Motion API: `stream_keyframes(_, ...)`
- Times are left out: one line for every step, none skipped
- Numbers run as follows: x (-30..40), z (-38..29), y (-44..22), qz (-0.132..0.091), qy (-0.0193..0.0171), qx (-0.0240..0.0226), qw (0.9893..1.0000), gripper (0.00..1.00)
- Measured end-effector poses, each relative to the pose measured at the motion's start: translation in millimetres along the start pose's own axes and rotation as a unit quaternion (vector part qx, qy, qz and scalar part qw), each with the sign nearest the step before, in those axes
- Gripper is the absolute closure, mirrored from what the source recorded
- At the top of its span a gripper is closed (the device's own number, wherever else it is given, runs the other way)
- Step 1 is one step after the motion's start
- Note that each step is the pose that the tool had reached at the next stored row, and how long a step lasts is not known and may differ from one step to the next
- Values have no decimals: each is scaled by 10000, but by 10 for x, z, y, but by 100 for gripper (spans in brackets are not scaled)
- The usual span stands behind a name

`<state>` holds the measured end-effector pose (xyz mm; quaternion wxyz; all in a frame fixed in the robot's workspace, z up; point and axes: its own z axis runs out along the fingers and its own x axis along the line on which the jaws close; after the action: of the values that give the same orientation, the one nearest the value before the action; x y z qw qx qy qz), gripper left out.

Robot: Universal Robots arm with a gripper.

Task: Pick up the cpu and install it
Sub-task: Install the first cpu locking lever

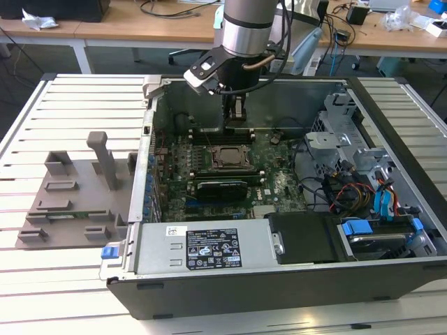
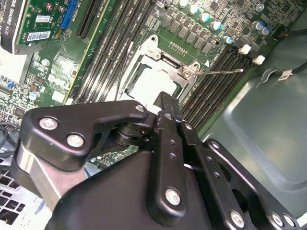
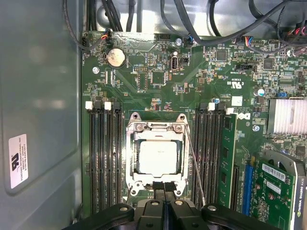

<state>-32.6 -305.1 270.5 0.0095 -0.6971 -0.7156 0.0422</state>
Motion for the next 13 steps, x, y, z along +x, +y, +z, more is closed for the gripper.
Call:
stream_keyframes(0, -1, 0, -41, -3, -1, 10000, 90)
stream_keyframes(0, 0, 0, -197, -15, -9, 9998, 90)
stream_keyframes(0, 0, 0, -345, -26, -15, 9994, 90)
stream_keyframes(0, 0, 0, -428, -32, -20, 9991, 90)
stream_keyframes(0, 0, 0, -501, -37, -23, 9987, 90)
stream_keyframes(0, 0, 0, -592, -44, -27, 9982, 90)
stream_keyframes(0, 0, 0, -653, -48, -29, 9979, 90)
stream_keyframes(0, 0, 0, -739, -55, -34, 9972, 90)
stream_keyframes(0, 0, 0, -848, -62, -38, 9964, 90)
stream_keyframes(0, 0, 0, -1003, -74, -45, 9949, 90)
stream_keyframes(0, 0, 0, -1101, -81, -50, 9939, 90)
stream_keyframes(0, 0, 0, -1240, -92, -56, 9922, 90)
stream_keyframes(0, 0, 0, -1284, -95, -58, 9917, 90)
